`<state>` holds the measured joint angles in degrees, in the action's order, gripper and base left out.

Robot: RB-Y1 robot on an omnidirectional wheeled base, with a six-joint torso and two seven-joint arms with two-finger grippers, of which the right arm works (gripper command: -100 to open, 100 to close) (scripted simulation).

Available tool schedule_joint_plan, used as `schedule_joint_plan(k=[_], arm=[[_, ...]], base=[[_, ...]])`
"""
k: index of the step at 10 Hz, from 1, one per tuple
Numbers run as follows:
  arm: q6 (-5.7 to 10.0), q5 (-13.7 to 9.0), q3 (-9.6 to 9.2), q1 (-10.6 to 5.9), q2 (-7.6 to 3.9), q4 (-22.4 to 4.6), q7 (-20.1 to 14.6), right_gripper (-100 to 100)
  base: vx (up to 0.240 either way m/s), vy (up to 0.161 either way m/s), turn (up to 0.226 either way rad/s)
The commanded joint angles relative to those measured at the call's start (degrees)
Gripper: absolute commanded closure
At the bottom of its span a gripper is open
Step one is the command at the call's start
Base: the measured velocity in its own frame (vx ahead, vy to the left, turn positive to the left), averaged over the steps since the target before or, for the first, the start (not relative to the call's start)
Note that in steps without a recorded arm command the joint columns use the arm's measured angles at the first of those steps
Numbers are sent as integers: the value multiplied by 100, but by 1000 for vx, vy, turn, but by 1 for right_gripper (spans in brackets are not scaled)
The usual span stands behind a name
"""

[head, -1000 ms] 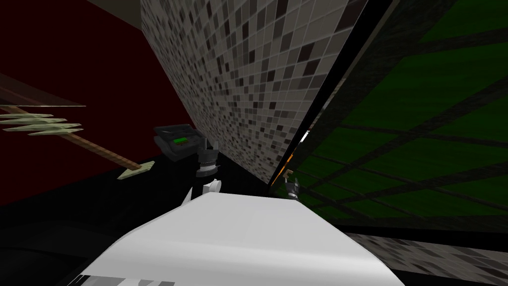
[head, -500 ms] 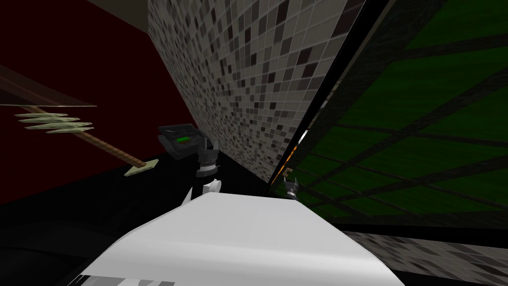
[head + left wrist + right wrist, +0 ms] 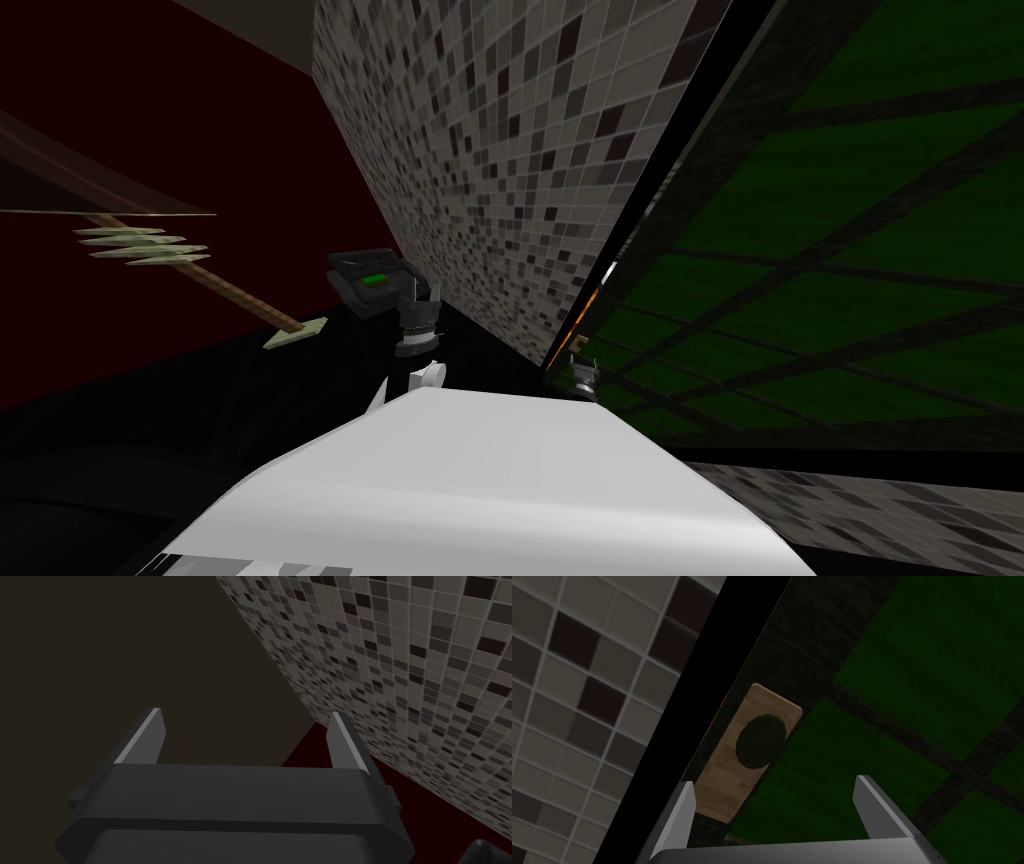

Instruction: Pull the door open

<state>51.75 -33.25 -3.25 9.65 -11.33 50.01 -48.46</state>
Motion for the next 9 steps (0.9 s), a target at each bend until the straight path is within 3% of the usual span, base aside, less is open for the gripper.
schedule_joint_plan(k=[1, 9], arm=[[-20, -140, -64, -16, 18, 36, -286, -100], [-88, -660, -305, -83, 84, 149, -1408, -100]], base=[[-45, -11, 25], [-55, -5, 24]])
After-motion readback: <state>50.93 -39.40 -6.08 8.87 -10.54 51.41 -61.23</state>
